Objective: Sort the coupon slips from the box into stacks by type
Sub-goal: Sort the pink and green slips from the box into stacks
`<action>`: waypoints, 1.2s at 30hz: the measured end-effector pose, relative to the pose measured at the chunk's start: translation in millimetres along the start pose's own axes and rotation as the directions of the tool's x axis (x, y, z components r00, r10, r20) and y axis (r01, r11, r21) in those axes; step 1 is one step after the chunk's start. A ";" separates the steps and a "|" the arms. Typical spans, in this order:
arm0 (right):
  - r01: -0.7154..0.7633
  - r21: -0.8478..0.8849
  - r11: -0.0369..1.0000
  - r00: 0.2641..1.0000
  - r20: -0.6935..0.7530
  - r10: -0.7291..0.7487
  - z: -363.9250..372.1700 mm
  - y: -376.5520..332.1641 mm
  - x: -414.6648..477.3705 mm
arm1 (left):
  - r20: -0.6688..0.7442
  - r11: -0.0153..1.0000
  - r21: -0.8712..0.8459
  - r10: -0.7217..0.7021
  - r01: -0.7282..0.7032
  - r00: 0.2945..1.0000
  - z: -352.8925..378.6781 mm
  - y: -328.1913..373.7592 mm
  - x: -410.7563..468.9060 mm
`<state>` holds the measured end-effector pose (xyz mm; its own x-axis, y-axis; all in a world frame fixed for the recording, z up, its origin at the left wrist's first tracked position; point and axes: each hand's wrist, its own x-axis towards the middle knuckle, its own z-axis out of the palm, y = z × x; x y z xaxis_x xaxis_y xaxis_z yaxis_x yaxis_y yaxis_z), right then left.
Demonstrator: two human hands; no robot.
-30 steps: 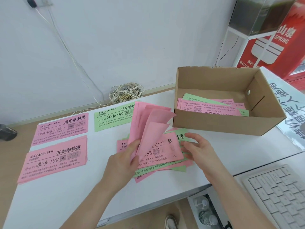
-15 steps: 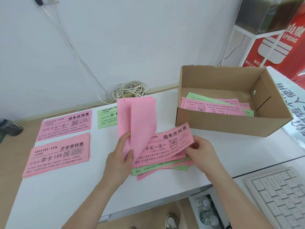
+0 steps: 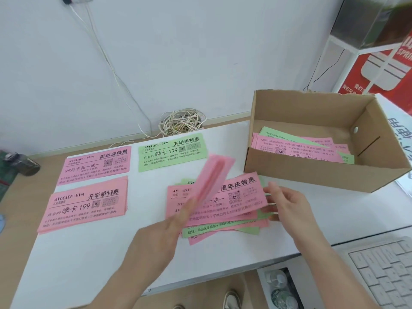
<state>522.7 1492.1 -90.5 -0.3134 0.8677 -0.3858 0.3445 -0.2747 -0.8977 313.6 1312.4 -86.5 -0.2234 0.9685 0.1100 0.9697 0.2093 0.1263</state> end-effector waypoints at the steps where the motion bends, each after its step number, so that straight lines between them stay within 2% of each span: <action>1: 0.008 -0.074 0.997 1.000 -0.026 -0.010 -0.2 4.0 3.5 | 0.037 1.000 0.018 0.011 -0.012 0.999 5.0 1.9 -4.8; 3: 0.009 -0.230 0.973 0.997 -0.075 -0.027 -0.1 8.8 8.0 | 0.095 0.999 0.039 0.028 -0.032 0.995 13.1 6.0 -11.9; 5: -0.012 -0.295 0.955 0.998 -0.066 -0.008 0.4 10.0 8.5 | 0.134 0.999 0.027 0.020 -0.024 0.991 20.5 7.1 -15.5; 9: -0.008 -0.236 0.972 1.000 -0.031 0.001 0.9 8.6 7.3 | 0.154 0.994 -0.078 -0.059 0.072 0.986 23.4 4.0 -16.2; 14: -0.049 -0.097 0.994 0.989 0.134 0.062 -6.6 -0.6 -3.3 | 0.158 0.969 -0.195 -0.122 0.152 0.980 26.5 1.6 -22.1; 17: -0.089 -0.072 0.993 0.984 0.149 0.099 -7.7 -0.3 -3.4 | 0.134 0.990 -0.140 -0.014 0.033 0.991 30.5 -1.9 -21.9; 20: -0.079 -0.029 0.996 0.982 0.170 0.083 -6.1 -6.8 -4.5 | 0.173 0.990 -0.092 0.123 -0.108 0.977 30.1 3.7 -23.5; 24: -0.012 -0.129 0.992 0.946 0.319 0.053 -3.1 -11.8 -1.7 | 0.254 0.978 0.059 0.178 -0.199 0.951 29.6 13.3 -32.7; 26: 0.014 -0.214 0.977 0.919 0.387 0.072 -2.7 -9.1 -0.3 | 0.297 0.981 0.086 0.144 -0.176 0.944 30.1 16.1 -37.1; 28: 0.083 -0.332 0.939 0.899 0.432 0.074 -1.3 -4.5 -1.3 | 0.280 0.990 0.061 0.106 -0.128 0.954 30.7 16.3 -37.1; 30: 0.174 -0.422 0.890 0.906 0.422 0.023 2.1 -0.7 -5.9 | 0.257 0.998 -0.055 0.013 0.002 0.966 34.4 12.6 -35.7; 32: 0.238 -0.445 0.863 0.917 0.397 -0.049 4.0 3.1 -10.3 | 0.156 0.973 -0.189 -0.105 0.134 0.982 39.9 11.0 -36.8; 34: 0.264 -0.408 0.874 0.917 0.387 -0.096 2.9 8.2 -11.3 | 0.043 0.895 -0.339 -0.294 0.291 0.955 41.2 6.9 -35.7; 36: 0.274 -0.344 0.898 0.908 0.400 -0.124 2.1 11.3 -12.6 | 0.035 0.705 -0.546 -0.520 0.452 0.853 36.1 1.6 -32.2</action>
<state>528.7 1477.2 -96.2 -0.6811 0.6563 -0.3246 0.5278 0.1329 -0.8389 326.0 1286.4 -125.4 -0.6915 0.7223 -0.0066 0.5285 0.5122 0.6770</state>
